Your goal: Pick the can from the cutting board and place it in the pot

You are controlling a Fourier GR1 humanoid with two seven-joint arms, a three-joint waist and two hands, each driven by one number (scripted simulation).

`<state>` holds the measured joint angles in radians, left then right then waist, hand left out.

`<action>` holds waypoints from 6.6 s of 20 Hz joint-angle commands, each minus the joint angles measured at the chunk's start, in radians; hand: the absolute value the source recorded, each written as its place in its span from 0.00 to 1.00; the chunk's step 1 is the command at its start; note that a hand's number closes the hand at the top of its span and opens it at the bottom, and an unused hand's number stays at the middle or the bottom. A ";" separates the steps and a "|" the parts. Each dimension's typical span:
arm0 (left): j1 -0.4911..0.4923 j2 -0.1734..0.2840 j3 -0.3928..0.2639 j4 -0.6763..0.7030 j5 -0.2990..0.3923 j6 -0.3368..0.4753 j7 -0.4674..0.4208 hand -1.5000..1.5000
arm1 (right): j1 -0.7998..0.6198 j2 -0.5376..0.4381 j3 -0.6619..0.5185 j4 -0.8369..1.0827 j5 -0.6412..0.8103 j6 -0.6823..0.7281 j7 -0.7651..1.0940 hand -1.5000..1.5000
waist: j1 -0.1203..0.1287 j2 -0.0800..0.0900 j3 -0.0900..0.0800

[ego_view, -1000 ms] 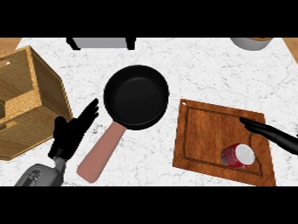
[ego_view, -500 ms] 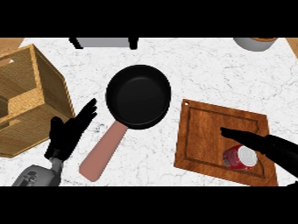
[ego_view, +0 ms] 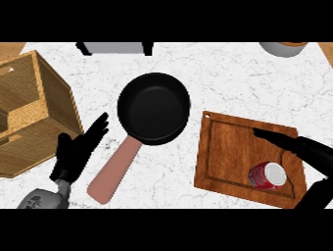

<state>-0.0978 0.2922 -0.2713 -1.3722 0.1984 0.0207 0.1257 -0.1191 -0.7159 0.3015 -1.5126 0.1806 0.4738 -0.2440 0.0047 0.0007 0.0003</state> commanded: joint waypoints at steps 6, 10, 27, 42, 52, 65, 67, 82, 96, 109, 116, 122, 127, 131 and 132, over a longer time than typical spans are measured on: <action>0.031 0.010 0.060 0.005 -0.010 -0.067 -0.025 0.50 | 0.018 0.038 -0.089 0.113 -0.056 0.169 -0.146 0.00 | -0.004 -0.001 0.000; 0.012 -0.049 0.026 -0.040 -0.055 -0.005 0.046 0.50 | -0.027 0.092 -0.108 0.187 -0.113 0.254 -0.134 0.00 | -0.002 -0.001 0.000; -0.012 -0.084 0.099 0.040 -0.085 -0.090 -0.007 0.50 | -0.076 0.225 0.018 0.490 0.209 0.094 -0.469 1.00 | 0.002 0.001 0.001; 0.012 -0.110 0.106 0.006 -0.111 -0.083 0.009 0.50 | -0.042 0.365 -0.106 0.603 -0.013 -0.052 -0.484 1.00 | -0.011 -0.001 0.000; 0.021 -0.089 0.129 0.007 -0.121 -0.099 0.005 0.50 | 0.106 0.517 -0.260 0.274 -0.101 -0.469 -0.259 1.00 | -0.021 -0.005 -0.002; 0.031 -0.104 0.141 -0.049 -0.134 -0.110 0.041 0.50 | 0.163 0.454 -0.147 -0.259 0.212 -0.617 0.122 1.00 | -0.007 -0.004 -0.001; 0.006 -0.125 0.138 0.042 -0.155 -0.108 -0.008 0.50 | 0.129 0.488 -0.092 -0.340 0.296 -0.642 0.246 1.00 | -0.011 -0.003 -0.002; 0.006 -0.124 0.162 -0.002 -0.140 -0.144 0.035 0.50 | -0.555 0.636 -0.007 -0.123 0.514 -0.357 0.859 1.00 | 0.011 0.000 -0.001; -0.024 -0.128 0.167 0.021 -0.157 -0.161 0.017 0.50 | -0.898 0.715 0.146 0.452 0.761 -0.287 0.931 1.00 | 0.023 0.005 -0.002; -0.065 -0.183 0.132 0.029 -0.194 -0.132 0.048 0.50 | -1.032 0.716 0.226 0.879 0.341 -0.265 1.030 0.00 | 0.059 0.013 -0.001; -0.070 -0.145 0.157 0.034 -0.168 -0.175 0.036 0.50 | -0.991 0.716 0.101 0.651 0.238 -0.715 0.874 0.00 | 0.070 0.016 0.002; -0.062 -0.157 0.164 0.024 -0.165 -0.159 0.044 0.50 | -0.987 0.716 0.010 0.642 0.197 -1.050 0.820 0.00 | 0.051 0.011 0.000; 0.016 -0.126 0.181 -0.001 -0.169 -0.162 0.026 0.50 | -0.949 0.716 -0.056 0.588 0.178 -1.182 0.755 0.00 | 0.016 -0.001 0.000; -0.037 -0.149 0.188 0.065 -0.182 -0.152 0.009 0.50 | -0.886 0.665 -0.152 0.514 0.113 -1.114 0.635 0.00 | -0.006 0.001 0.000; 0.066 -0.143 0.166 -0.027 -0.176 -0.160 0.014 0.50 | -0.779 0.661 -0.128 0.414 0.099 -1.098 0.616 0.00 | -0.008 -0.005 0.000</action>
